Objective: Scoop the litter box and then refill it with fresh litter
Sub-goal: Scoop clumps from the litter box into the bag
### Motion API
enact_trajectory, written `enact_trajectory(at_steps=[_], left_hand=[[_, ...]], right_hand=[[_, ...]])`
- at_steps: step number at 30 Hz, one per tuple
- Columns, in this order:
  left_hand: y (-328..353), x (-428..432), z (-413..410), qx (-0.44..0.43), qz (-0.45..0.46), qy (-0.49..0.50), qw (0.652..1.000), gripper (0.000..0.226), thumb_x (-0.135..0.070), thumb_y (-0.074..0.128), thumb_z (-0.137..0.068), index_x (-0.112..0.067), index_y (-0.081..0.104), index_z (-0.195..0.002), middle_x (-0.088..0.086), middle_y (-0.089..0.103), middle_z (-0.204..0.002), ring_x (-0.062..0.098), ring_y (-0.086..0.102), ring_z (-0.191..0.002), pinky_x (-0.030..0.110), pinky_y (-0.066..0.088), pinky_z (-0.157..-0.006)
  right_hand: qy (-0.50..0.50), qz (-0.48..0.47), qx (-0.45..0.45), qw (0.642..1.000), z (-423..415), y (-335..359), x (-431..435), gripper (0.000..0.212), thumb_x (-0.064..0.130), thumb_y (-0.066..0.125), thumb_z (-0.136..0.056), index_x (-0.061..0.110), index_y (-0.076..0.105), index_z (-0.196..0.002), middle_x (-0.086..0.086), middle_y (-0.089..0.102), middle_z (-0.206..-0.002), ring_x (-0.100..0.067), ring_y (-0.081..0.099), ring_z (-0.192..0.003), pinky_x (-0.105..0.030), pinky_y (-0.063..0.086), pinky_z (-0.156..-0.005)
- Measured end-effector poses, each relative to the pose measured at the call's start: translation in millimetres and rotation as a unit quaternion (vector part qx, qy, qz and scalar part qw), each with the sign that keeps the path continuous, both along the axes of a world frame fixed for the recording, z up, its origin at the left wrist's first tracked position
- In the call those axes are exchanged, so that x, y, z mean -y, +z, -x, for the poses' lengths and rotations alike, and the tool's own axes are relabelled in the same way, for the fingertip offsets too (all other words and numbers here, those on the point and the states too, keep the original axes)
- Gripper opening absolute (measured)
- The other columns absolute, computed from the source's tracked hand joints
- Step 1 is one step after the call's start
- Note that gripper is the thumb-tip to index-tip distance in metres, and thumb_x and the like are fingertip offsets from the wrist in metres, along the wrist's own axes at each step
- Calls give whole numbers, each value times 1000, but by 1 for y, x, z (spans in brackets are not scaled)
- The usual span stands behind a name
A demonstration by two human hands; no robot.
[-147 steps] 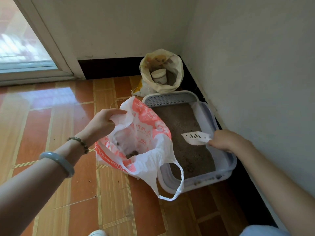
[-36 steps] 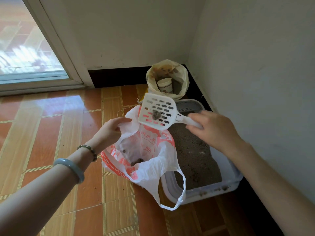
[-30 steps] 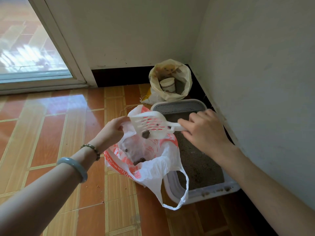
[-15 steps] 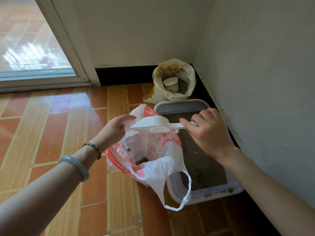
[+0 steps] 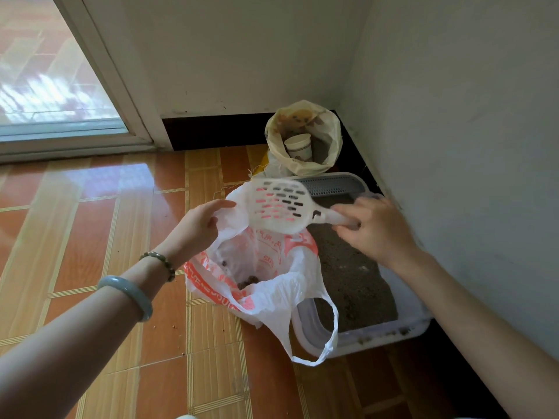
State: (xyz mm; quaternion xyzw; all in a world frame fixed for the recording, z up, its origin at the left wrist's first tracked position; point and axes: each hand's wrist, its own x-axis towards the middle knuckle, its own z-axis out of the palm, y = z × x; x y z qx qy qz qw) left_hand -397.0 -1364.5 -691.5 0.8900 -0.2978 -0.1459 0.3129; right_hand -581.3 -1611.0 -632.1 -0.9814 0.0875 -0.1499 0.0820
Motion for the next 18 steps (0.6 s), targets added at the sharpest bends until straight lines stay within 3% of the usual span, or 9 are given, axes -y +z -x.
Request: enact_trajectory(at_steps=[2, 4, 7, 10, 13, 18], left_hand=[[-2, -1, 0, 17, -7, -3, 1000, 49, 6, 35, -94, -23, 50, -131, 11, 52, -134, 26, 61, -100, 8, 47, -53], [-5, -1, -1, 20, -18, -3, 1000, 55, 9, 36, -92, -25, 46, -135, 11, 52, -135, 28, 60, -104, 9, 48, -54], [-5, -1, -3, 30, -22, 4, 999, 57, 11, 37, -91, -25, 46, -135, 11, 53, -134, 29, 59, -108, 13, 50, -59], [-5, -2, -5, 33, -16, 12, 999, 56, 11, 37, -91, -24, 48, -134, 11, 53, -134, 30, 58, -108, 23, 55, -68], [-7, -1, -6, 31, -26, -2, 999, 56, 11, 37, -91, -24, 48, -134, 12, 52, -134, 31, 58, -109, 15, 51, -59], [-6, 4, -4, 32, -35, -9, 999, 57, 11, 35, -91, -24, 47, -134, 13, 50, -137, 32, 60, -103, 11, 46, -52]], right_hand=[[-65, -131, -36, 989, 7, 11, 9, 24, 22, 71, -76, 25, 72, -100, -4, 64, -79, -23, 59, -73, -36, 49, -68], [-113, -167, -59, 978, 13, 19, 21, 29, 22, 71, -77, 25, 71, -106, -3, 64, -85, -22, 58, -77, -33, 46, -68], [-177, -157, -156, 959, 25, 23, 42, 31, 25, 71, -75, 24, 71, -107, -4, 67, -89, -20, 59, -78, -31, 45, -67], [-215, -106, -327, 914, 35, 15, 54, 21, 27, 70, -72, 23, 74, -92, -4, 67, -79, -20, 60, -71, -28, 43, -59], [-208, -59, -465, 859, 36, 1, 49, 15, 26, 71, -73, 17, 71, -86, -2, 64, -72, -17, 60, -65, -26, 42, -55], [-197, -18, -551, 811, 28, -11, 35, 15, 26, 66, -77, 12, 62, -76, -3, 63, -69, -14, 58, -57, -25, 47, -57]])
